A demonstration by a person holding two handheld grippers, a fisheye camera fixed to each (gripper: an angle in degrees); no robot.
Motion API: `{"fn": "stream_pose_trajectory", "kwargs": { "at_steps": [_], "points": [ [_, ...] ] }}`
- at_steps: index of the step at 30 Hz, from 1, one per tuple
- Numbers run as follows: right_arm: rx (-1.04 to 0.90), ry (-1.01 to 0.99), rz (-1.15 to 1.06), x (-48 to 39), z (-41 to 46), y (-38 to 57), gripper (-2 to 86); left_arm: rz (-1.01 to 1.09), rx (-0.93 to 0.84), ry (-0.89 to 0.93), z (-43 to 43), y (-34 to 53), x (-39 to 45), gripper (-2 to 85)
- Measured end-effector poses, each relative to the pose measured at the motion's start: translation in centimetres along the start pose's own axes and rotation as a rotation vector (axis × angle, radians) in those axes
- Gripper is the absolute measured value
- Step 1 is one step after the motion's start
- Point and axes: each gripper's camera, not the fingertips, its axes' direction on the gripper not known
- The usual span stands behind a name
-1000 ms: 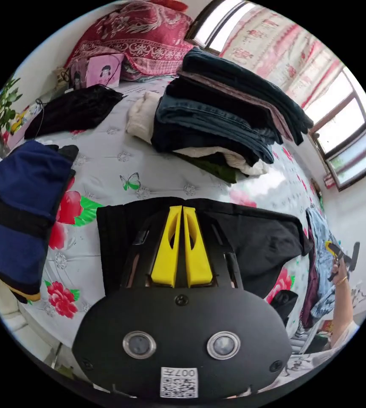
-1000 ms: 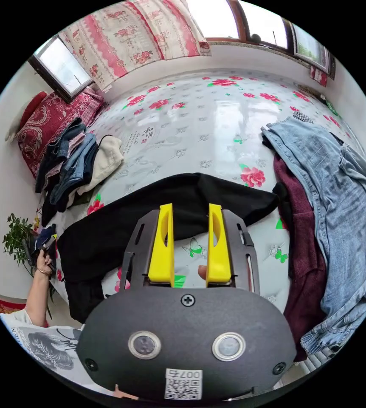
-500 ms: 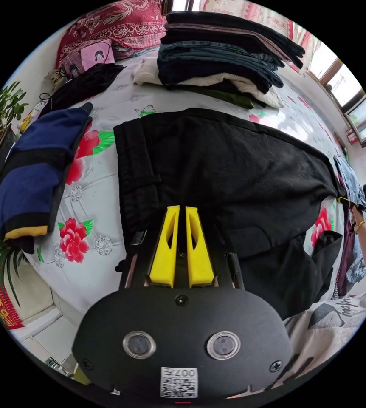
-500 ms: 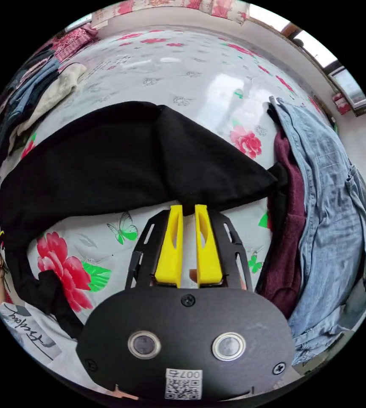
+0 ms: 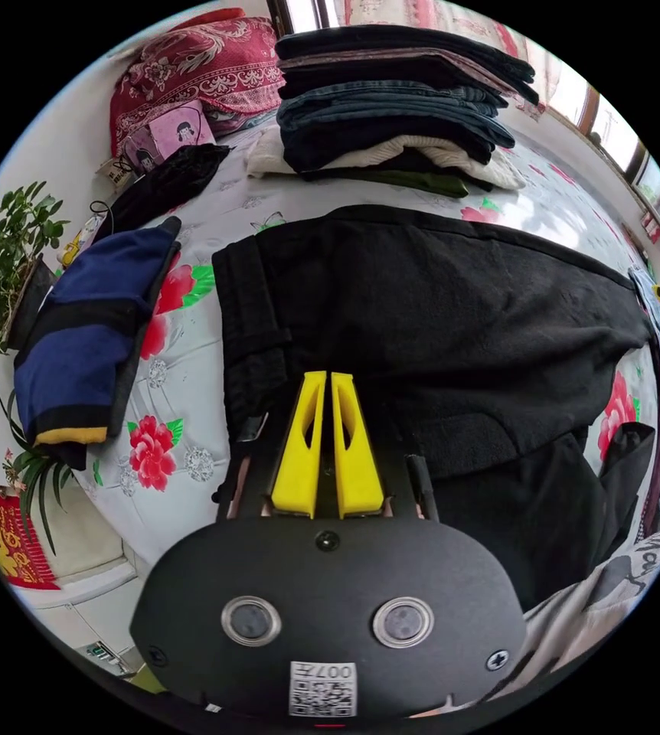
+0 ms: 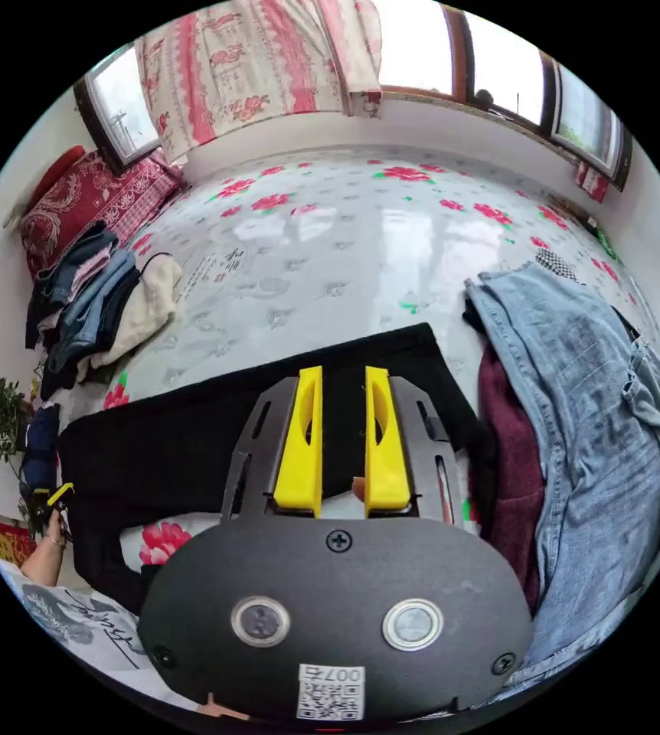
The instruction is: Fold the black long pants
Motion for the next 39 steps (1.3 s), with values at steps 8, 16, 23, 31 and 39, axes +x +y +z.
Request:
{"fn": "stream_pose_trajectory", "kwargs": {
  "at_steps": [8,16,23,31,39],
  "points": [
    [-0.028,0.111,0.071,-3.8,2.6,9.6,4.8,-0.05,0.047,0.009,1.2,-0.8,-2.2,-0.9],
    [0.026,-0.177,0.032,-7.8,-5.4,23.3,8.1,-0.284,0.155,0.359,-2.8,3.4,-8.6,-0.6],
    [-0.136,-0.315,0.018,-12.4,-6.1,34.5,11.8,-0.189,0.107,0.321,-6.9,15.5,-10.2,6.4],
    [-0.304,0.017,-0.21,-21.4,-1.8,33.7,2.4,0.139,-0.038,0.127,-3.7,21.2,-4.7,9.0],
    [0.281,0.269,-0.208,-18.5,-24.4,27.9,2.1,0.17,-0.088,-0.044,-2.1,19.9,-8.2,7.5]
  ]
}}
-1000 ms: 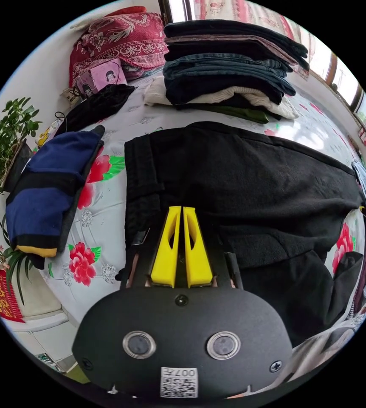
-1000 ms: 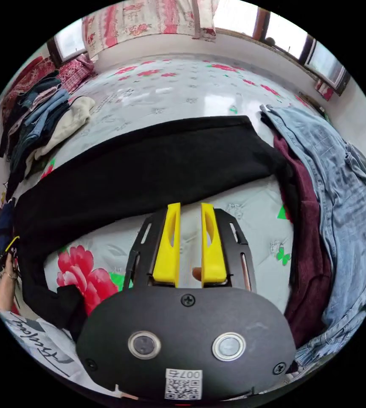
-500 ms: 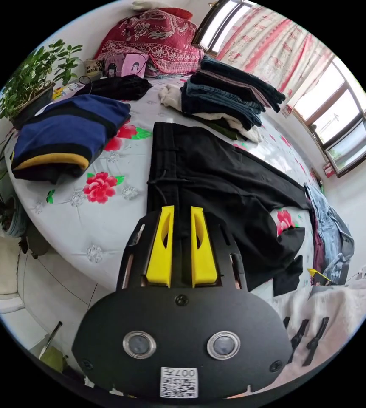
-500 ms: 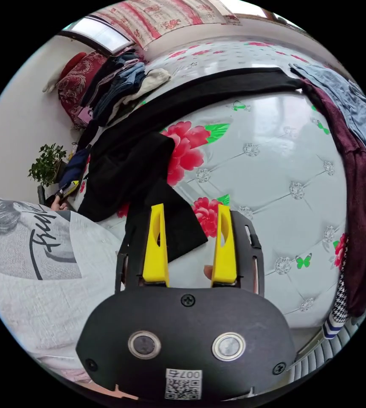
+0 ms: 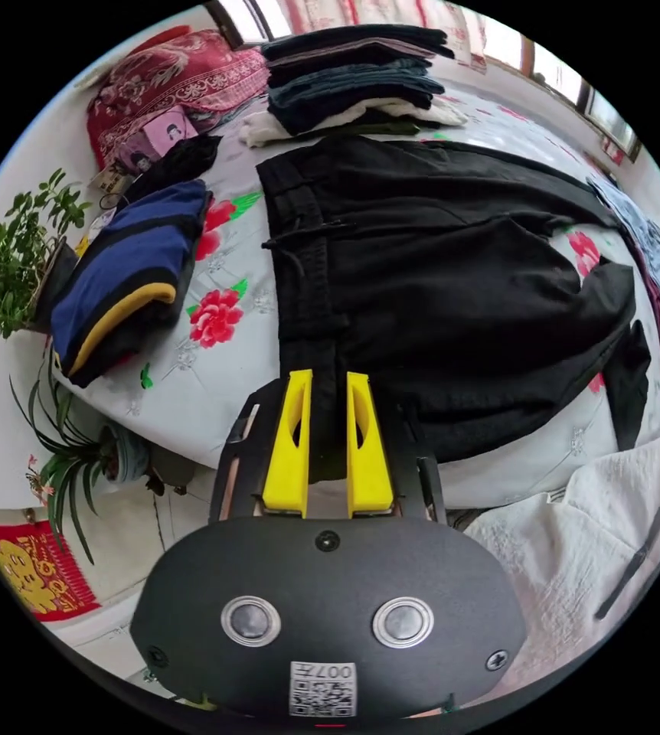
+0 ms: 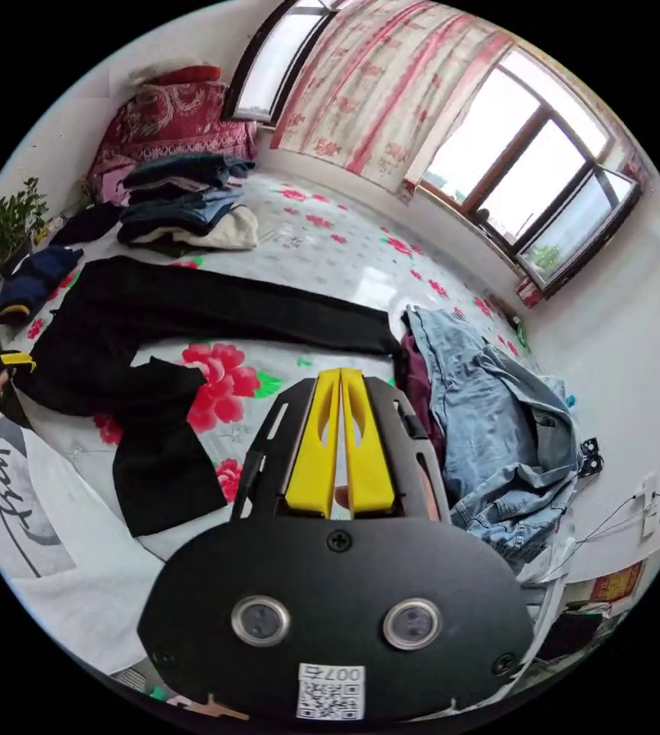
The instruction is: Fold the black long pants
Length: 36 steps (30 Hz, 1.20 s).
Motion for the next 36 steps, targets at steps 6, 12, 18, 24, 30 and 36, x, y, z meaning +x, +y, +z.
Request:
{"fn": "stream_pose_trajectory", "kwargs": {
  "at_steps": [6,12,18,24,30,36],
  "points": [
    [-0.205,-0.475,0.059,-4.3,7.9,4.4,11.9,-0.096,-0.003,-0.026,-0.2,0.0,-1.0,7.3],
    [-0.537,-0.532,-0.041,-17.4,18.6,8.5,14.3,-0.151,0.084,0.057,-2.0,4.0,1.3,6.0],
    [-0.448,-0.303,-0.372,-26.6,16.1,8.2,5.4,-0.124,0.021,0.063,-0.5,4.6,4.5,5.8],
    [-0.12,0.139,-0.559,-20.2,6.3,3.7,0.5,-0.088,-0.099,-0.022,0.3,2.5,5.9,2.4],
    [0.119,0.553,-0.409,-8.6,-2.7,3.2,0.4,-0.067,-0.091,-0.116,-0.2,2.7,7.9,-0.6],
    [-0.392,0.274,0.133,2.7,5.5,12.2,1.7,-0.1,-0.097,-0.124,-1.3,3.2,7.6,-0.7]
  ]
}}
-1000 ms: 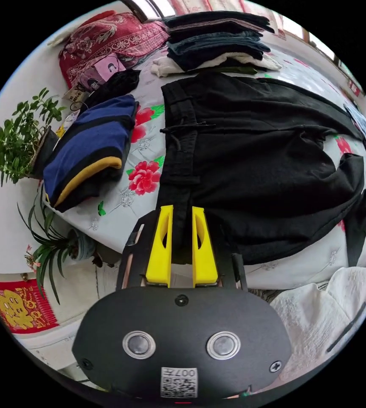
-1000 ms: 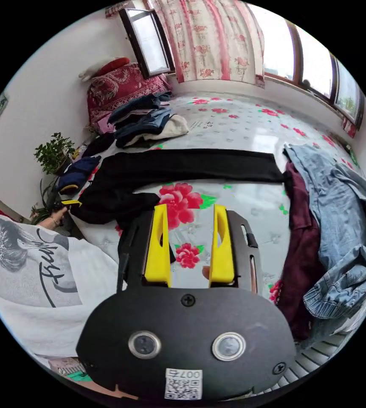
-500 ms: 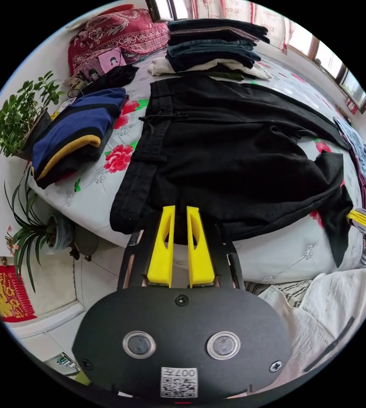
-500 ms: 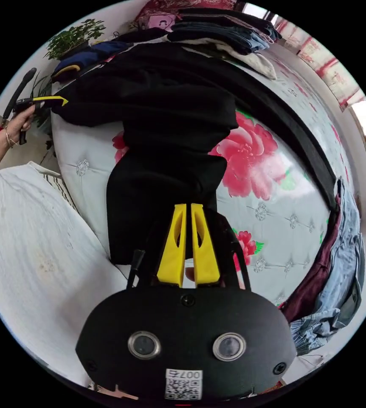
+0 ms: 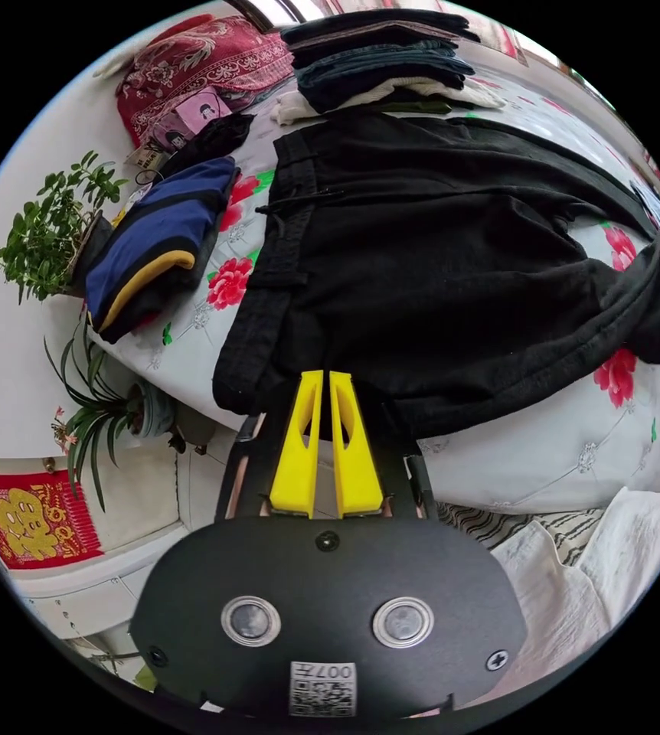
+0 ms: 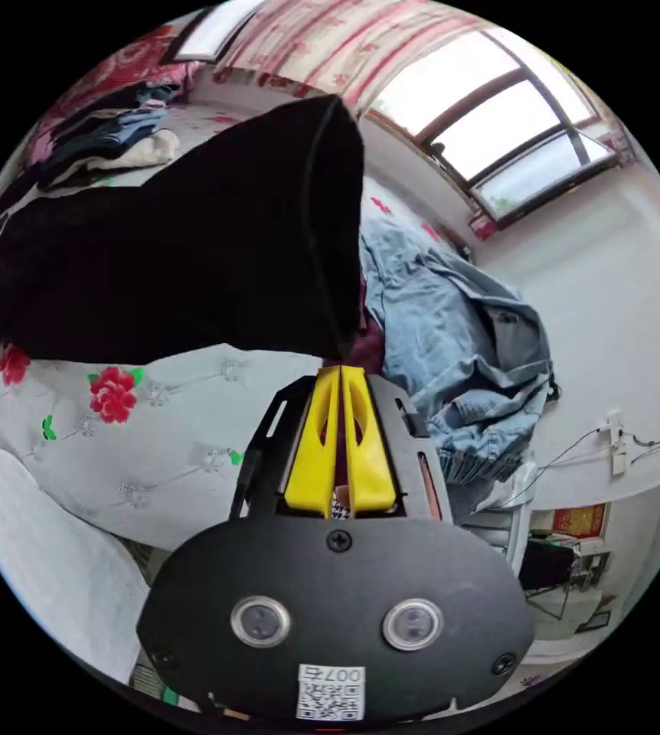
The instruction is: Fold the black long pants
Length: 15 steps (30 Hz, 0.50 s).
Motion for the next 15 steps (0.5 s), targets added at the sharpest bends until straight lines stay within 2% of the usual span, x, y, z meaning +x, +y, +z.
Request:
{"fn": "stream_pose_trajectory", "kwargs": {
  "at_steps": [6,10,15],
  "points": [
    [-0.033,-0.467,0.255,1.9,2.8,6.6,6.4,-0.185,0.0,0.109,-2.5,1.5,-3.3,-0.3],
    [-0.003,-0.512,0.208,1.1,2.5,4.4,9.1,-0.29,0.024,0.285,-3.8,1.7,-5.9,3.6],
    [-0.029,-0.423,-0.06,-3.1,2.4,-2.6,10.0,-0.406,0.022,0.46,-4.5,0.2,-8.3,5.4]
  ]
}}
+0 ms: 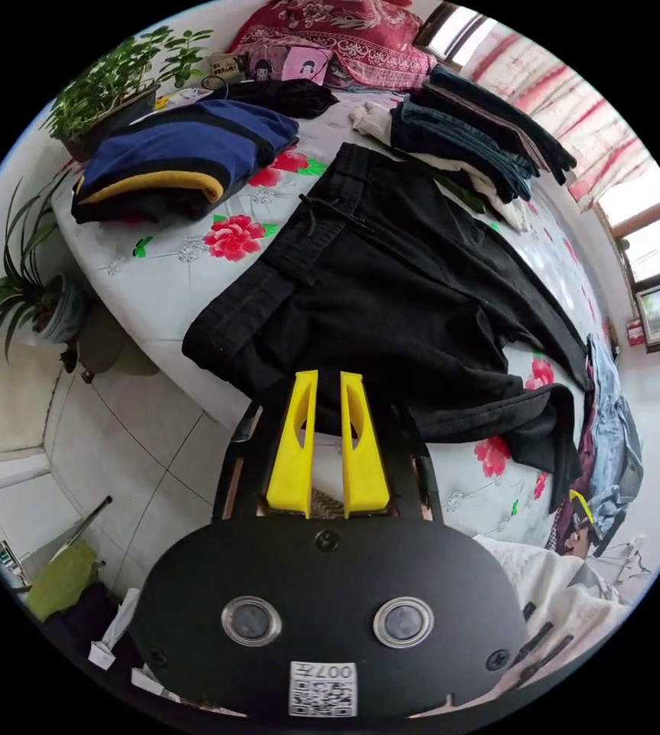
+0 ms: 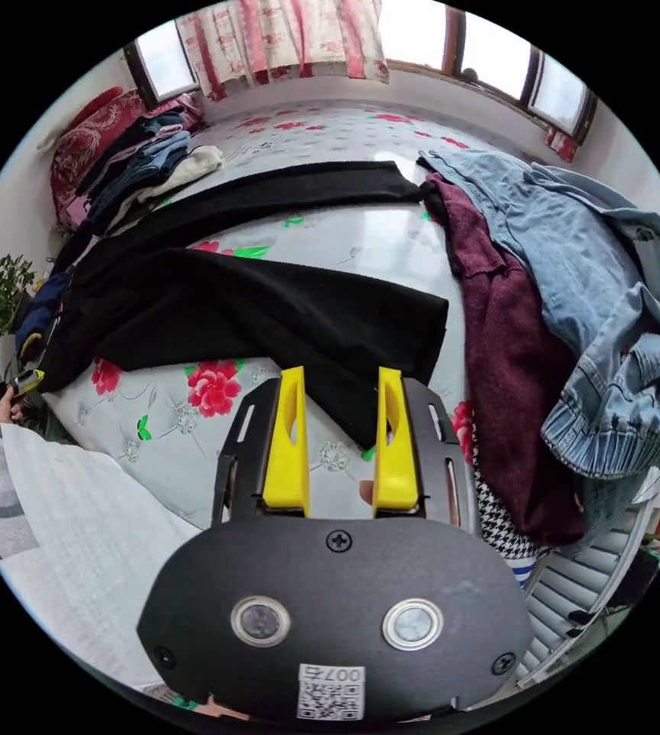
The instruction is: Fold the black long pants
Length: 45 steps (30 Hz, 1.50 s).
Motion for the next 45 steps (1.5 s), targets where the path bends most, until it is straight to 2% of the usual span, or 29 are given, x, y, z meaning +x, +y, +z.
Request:
{"fn": "stream_pose_trajectory", "kwargs": {
  "at_steps": [3,5,7,8,10,12,13,15,18,22,26,27,28,30,33,36,43,45],
  "points": [
    [-0.22,0.045,-0.151,-1.6,4.1,-2.3,8.0,-0.039,-0.016,0.048,-0.7,-0.8,-0.4,5.3],
    [-0.187,0.027,-0.178,-1.2,3.2,-3.3,4.7,-0.068,-0.039,0.074,-1.1,-1.0,-1.0,5.4],
    [-0.277,0.053,-0.216,-0.5,3.1,-4.9,1.9,-0.099,-0.06,0.087,-1.3,-1.0,-1.6,5.4],
    [-0.253,0.086,-0.244,0.0,1.6,-6.0,1.2,-0.109,-0.066,0.093,-1.3,-1.0,-1.9,5.4],
    [-0.056,0.169,-0.247,0.8,-3.7,-7.5,0.5,-0.147,-0.076,0.121,-1.9,-1.1,-2.9,5.4],
    [0.286,0.181,-0.231,2.0,-14.1,-7.7,0.1,-0.166,-0.076,0.138,-2.5,-1.2,-3.5,5.4],
    [0.37,0.178,-0.245,2.2,-16.6,-7.2,0.0,-0.177,-0.074,0.151,-3.0,-1.2,-3.9,5.3],
    [0.693,0.223,-0.321,2.4,-25.2,-3.3,-0.1,-0.192,-0.067,0.174,-3.6,-1.2,-4.5,5.4],
    [0.804,0.325,-0.349,3.3,-29.8,1.3,-0.2,-0.21,-0.058,0.19,-4.5,-1.0,-5.2,5.6],
    [0.659,0.362,-0.25,7.2,-26.9,5.1,-0.1,-0.233,-0.063,0.223,-5.2,-0.7,-6.6,6.3],
    [0.128,0.322,0.16,15.7,-16.1,8.2,0.5,-0.281,-0.071,0.274,-5.9,-0.6,-8.3,6.4],
    [0.084,0.24,0.23,17.2,-14.7,9.9,1.0,-0.286,-0.07,0.28,-6.1,-0.6,-8.5,6.4],
    [0.082,0.181,0.266,17.9,-14.3,10.7,1.4,-0.287,-0.066,0.286,-6.7,-0.6,-8.8,6.5],
    [0.119,-0.104,0.41,20.7,-13.6,13.8,2.5,-0.28,-0.052,0.288,-7.8,-0.4,-9.3,6.9],
    [0.197,-0.369,0.605,24.3,-12.3,16.6,3.4,-0.275,-0.026,0.285,-9.5,0.0,-10.3,7.4],
    [0.272,-0.546,0.755,27.7,-10.7,17.6,4.4,-0.322,-0.009,0.3,-10.5,0.3,-11.6,7.7],
    [0.265,-0.636,0.827,31.7,-7.8,13.7,6.5,-0.344,0.02,0.373,-12.7,0.3,-12.3,8.5],
    [0.244,-0.636,0.822,32.4,-7.1,12.0,6.6,-0.325,0.038,0.344,-13.9,0.5,-12.6,8.5]
  ]
}}
